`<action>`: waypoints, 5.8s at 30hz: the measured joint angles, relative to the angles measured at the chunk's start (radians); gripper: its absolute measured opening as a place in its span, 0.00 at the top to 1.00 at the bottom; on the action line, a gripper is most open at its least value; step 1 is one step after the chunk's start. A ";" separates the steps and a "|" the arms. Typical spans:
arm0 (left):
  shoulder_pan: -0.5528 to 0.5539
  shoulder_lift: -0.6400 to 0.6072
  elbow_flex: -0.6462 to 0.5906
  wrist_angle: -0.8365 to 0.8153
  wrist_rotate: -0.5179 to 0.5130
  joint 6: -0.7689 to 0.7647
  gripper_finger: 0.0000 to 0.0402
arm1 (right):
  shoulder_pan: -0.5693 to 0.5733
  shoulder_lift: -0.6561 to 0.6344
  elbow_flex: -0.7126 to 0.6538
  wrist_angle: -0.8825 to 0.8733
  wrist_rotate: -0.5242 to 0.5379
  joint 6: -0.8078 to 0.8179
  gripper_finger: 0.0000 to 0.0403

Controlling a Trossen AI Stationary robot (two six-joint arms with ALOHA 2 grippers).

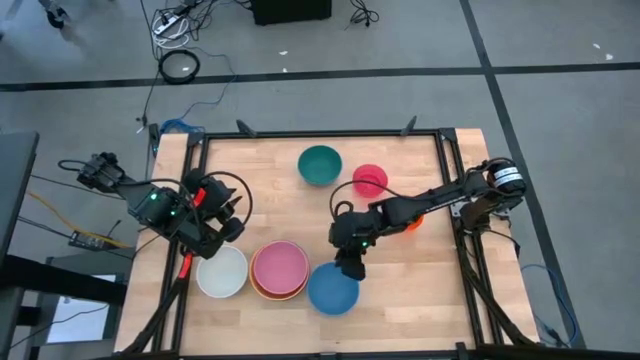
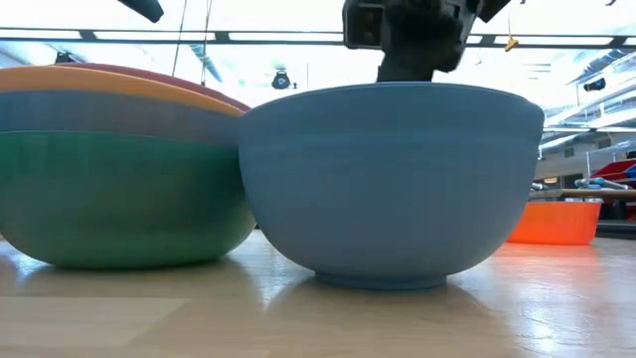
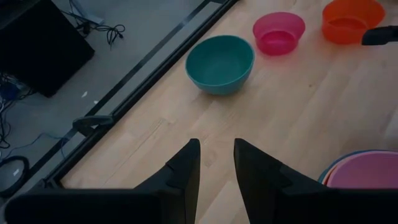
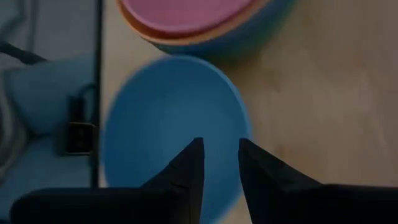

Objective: Nest bowls inside each other
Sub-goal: Stack the blue bowl on top of the pink bowl, then stack the white bowl on top of the blue bowl

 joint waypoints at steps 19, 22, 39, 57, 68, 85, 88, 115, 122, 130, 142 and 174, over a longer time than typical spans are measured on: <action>0.000 0.000 0.000 0.001 -0.001 0.000 0.74 | 0.069 0.003 0.000 -0.133 0.236 -0.004 0.74; 0.000 0.000 0.000 0.000 -0.001 0.000 0.74 | 0.076 0.003 0.000 -0.124 0.258 0.002 0.71; 0.000 0.000 0.000 0.004 -0.003 0.000 0.74 | 0.121 0.092 -0.001 -0.083 0.233 0.103 0.67; 0.000 0.000 0.000 -0.001 0.000 0.000 0.74 | 0.103 0.131 -0.001 -0.057 0.244 0.047 0.99; 0.000 0.000 0.000 -0.003 0.000 0.000 0.74 | 0.045 -0.034 -0.001 0.182 0.235 0.004 1.00; 0.000 0.000 0.000 0.006 -0.002 0.000 0.74 | -0.071 0.126 -0.001 0.714 0.175 -0.097 1.00; 0.000 0.000 0.000 0.006 -0.002 0.000 0.74 | -0.079 0.168 -0.001 0.749 0.156 -0.080 1.00; 0.000 0.000 0.000 0.007 0.011 0.000 0.74 | -0.078 0.252 0.050 0.779 0.119 -0.055 0.74; 0.000 0.000 0.000 0.007 0.014 0.000 0.74 | -0.096 0.252 0.110 0.661 0.077 -0.057 0.73; 0.000 0.000 0.000 0.006 0.014 0.000 0.74 | -0.093 0.252 0.226 0.444 0.086 -0.149 0.71; 0.000 0.000 0.000 0.006 0.014 0.000 0.74 | -0.086 0.252 0.375 0.162 0.182 -0.241 0.71; -0.005 0.003 -0.012 -0.061 0.215 -0.014 0.74 | -0.024 0.004 0.378 -0.454 0.791 -0.246 0.79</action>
